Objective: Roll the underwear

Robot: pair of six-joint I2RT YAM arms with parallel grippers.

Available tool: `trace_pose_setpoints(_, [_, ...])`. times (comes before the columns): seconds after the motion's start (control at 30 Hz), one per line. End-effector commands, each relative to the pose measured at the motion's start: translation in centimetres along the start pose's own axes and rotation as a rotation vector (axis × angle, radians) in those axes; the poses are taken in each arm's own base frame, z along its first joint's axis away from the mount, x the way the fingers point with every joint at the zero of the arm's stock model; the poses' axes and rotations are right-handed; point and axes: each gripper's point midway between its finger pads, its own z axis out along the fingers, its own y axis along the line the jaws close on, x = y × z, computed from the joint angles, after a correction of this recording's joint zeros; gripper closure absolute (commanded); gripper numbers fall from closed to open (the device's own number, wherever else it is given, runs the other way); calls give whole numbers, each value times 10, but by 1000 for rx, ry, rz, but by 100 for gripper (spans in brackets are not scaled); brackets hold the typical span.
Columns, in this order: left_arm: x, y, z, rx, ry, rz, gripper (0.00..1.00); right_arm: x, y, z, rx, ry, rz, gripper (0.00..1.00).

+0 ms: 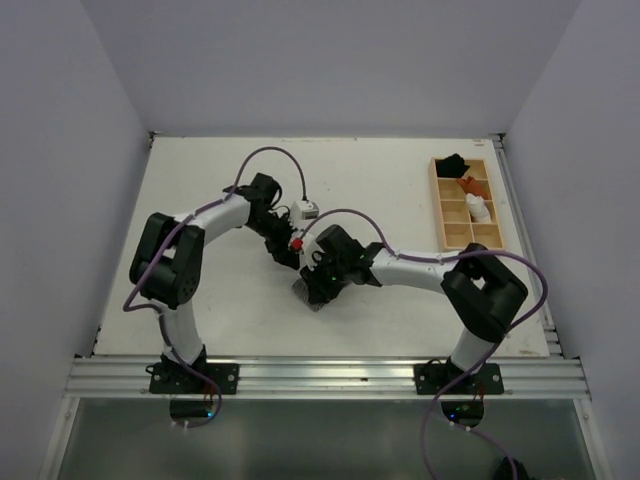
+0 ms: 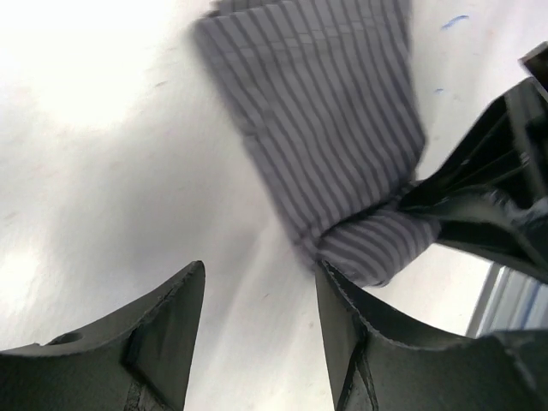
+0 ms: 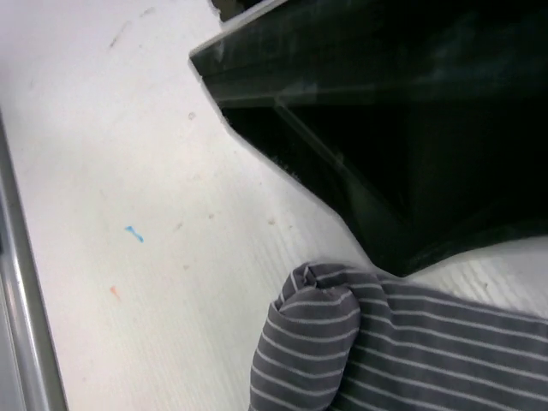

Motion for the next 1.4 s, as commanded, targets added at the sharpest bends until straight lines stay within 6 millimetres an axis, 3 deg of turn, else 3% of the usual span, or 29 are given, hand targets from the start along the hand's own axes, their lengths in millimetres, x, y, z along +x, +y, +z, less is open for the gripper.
trace_pose_setpoints(0.0, [-18, 8, -42, -126, -89, -8, 41, 49, -26, -3, 35, 124, 266, 91])
trace_pose_setpoints(0.1, [-25, 39, -81, -337, -145, -59, 41, 48, -24, -5, -14, 101, 311, 91])
trace_pose_setpoints(0.13, [-35, 51, -104, -457, -195, -42, 41, 48, -23, -5, -34, 98, 321, 91])
trace_pose_setpoints(0.2, [-41, 62, -133, -563, -267, -61, 41, 49, -23, -5, -49, 98, 341, 91])
trace_pose_setpoints(0.23, [-58, 70, -166, -715, -340, -28, 39, 49, -23, -4, -59, 100, 347, 91])
trace_pose_setpoints(0.3, [-77, 66, -189, -780, -434, 15, 39, 49, -20, -4, -85, 96, 355, 90])
trace_pose_setpoints(0.33, [-99, 62, -219, -867, -531, 57, 39, 50, -19, -4, -92, 96, 361, 90])
trace_pose_setpoints(0.43, [-139, 44, -252, -885, -710, 124, 40, 50, -16, -4, -137, 98, 373, 90])
trace_pose_setpoints(0.5, [-161, 28, -256, -795, -791, 155, 39, 55, -15, -5, -160, 104, 378, 90])
trace_pose_setpoints(0.57, [-171, 22, -246, -692, -811, 156, 35, 57, -18, -8, -174, 92, 387, 90])
trace_pose_setpoints(0.6, [-183, 8, -244, -609, -821, 214, 35, 57, -16, -9, -199, 89, 391, 90])
trace_pose_setpoints(0.67, [-187, 8, -228, -499, -808, 173, 26, 58, -18, -10, -218, 89, 409, 89])
trace_pose_setpoints(0.7, [-197, 2, -232, -447, -821, 196, 21, 58, -17, -8, -232, 95, 410, 89])
trace_pose_setpoints(0.73, [-193, 13, -218, -389, -789, 129, 0, 57, -16, -7, -241, 96, 411, 89])
trace_pose_setpoints(0.87, [-197, 16, -202, -221, -727, 137, 0, 57, -16, -4, -258, 99, 412, 89])
trace_pose_setpoints(0.9, [-199, 30, -210, -316, -728, 107, 0, 57, -16, -4, -255, 99, 413, 89])
trace_pose_setpoints(0.93, [-205, 27, -220, -350, -750, 127, 0, 58, -16, -3, -260, 100, 412, 89])
trace_pose_setpoints(1.0, [-208, 42, -243, -525, -779, 119, 0, 58, -15, -3, -261, 96, 415, 89])
trace_pose_setpoints(1.1, [-237, 11, -305, -638, -1041, 152, 0, 58, -14, -2, -270, 92, 418, 89])
trace_pose_setpoints(1.17, [-238, 4, -313, -564, -1153, -1, 0, 58, -13, -2, -276, 89, 419, 89])
trace_pose_setpoints(1.2, [-236, 10, -316, -559, -1178, -58, 0, 58, -13, -1, -277, 87, 422, 89])
trace_pose_setpoints(1.27, [-234, 13, -299, -459, -1108, -42, 0, 58, -10, -1, -302, 90, 427, 89])
trace_pose_setpoints(1.3, [-231, 11, -276, -341, -1001, -31, 0, 57, -9, 0, -315, 90, 428, 89])
trace_pose_setpoints(1.37, [-214, 14, -246, -298, -889, 11, 7, 55, -7, 2, -337, 93, 433, 89])
